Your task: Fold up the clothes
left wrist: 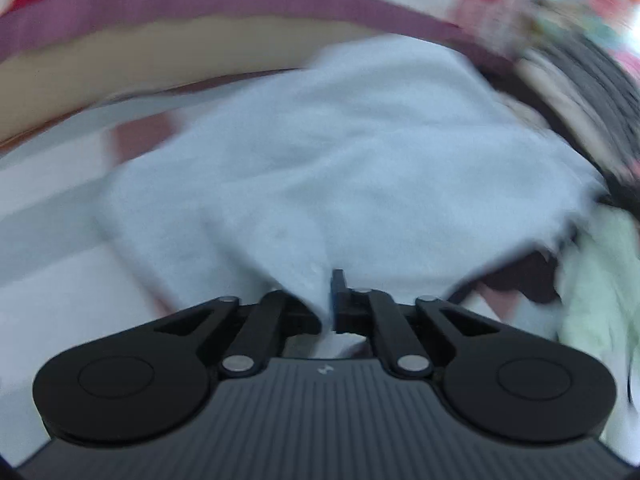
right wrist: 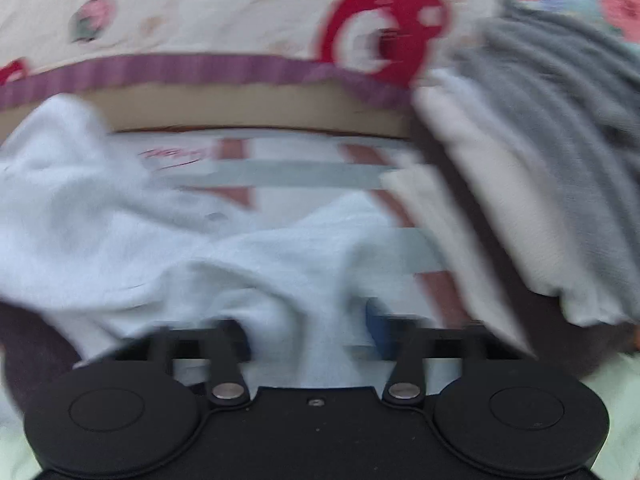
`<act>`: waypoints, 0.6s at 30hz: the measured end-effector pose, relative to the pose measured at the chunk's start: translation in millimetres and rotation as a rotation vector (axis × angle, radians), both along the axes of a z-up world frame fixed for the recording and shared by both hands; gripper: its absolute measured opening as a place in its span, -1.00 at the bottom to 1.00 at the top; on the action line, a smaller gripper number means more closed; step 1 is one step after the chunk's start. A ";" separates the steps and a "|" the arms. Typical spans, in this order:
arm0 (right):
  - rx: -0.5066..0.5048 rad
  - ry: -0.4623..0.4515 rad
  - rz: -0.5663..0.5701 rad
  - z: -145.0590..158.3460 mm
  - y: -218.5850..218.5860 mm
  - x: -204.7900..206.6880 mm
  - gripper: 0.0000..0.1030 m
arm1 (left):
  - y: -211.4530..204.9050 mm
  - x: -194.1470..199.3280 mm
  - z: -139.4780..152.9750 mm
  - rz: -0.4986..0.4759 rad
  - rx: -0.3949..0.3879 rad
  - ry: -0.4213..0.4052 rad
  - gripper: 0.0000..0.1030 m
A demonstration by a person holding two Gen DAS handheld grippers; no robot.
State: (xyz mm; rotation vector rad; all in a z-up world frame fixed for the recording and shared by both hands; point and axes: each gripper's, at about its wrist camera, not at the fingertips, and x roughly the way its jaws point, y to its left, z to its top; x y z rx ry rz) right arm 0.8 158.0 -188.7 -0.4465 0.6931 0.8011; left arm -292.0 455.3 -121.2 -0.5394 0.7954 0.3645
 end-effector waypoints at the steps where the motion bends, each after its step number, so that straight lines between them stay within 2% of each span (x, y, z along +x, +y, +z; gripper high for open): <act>1: 0.029 0.005 0.014 10.7 -3.3 -3.5 -0.89 | 9.2 -11.1 3.3 0.079 -0.093 -0.041 -0.97; 2: 0.063 0.007 0.026 22.3 -7.4 -7.6 -0.89 | 13.9 -24.2 7.9 0.120 -0.156 -0.104 -0.97; 6: 0.183 0.055 0.004 56.3 -45.8 -27.9 -0.89 | 4.5 -53.5 37.9 0.167 -0.113 -0.165 -0.97; 8: 0.207 0.090 -0.016 56.5 -67.7 -38.7 -0.89 | 2.6 -64.4 50.1 0.190 -0.124 -0.217 -0.97; 10: 0.184 0.133 -0.030 40.8 -81.0 -48.9 -0.89 | 1.2 -70.5 55.6 0.211 -0.113 -0.229 -0.97; 13: 0.120 0.177 -0.032 8.7 -76.7 -50.5 -0.89 | 0.9 -64.0 59.1 0.173 -0.006 -0.147 -0.97; 15: 0.104 0.208 -0.025 -0.6 -58.9 -38.6 -0.90 | 14.2 -47.5 65.7 0.127 0.100 -0.092 -0.97; 16: 0.101 0.215 -0.015 2.3 -46.5 -28.3 -0.90 | 28.8 -37.6 73.6 0.122 0.134 -0.076 -0.97; 17: 0.112 0.195 -0.006 18.7 -29.9 -15.0 -0.90 | 41.6 -29.7 83.4 0.119 0.168 -0.066 -0.97; 18: 0.126 0.172 0.001 36.9 -12.7 -1.4 -0.91 | 40.2 -38.4 107.5 0.132 0.203 -0.095 -0.97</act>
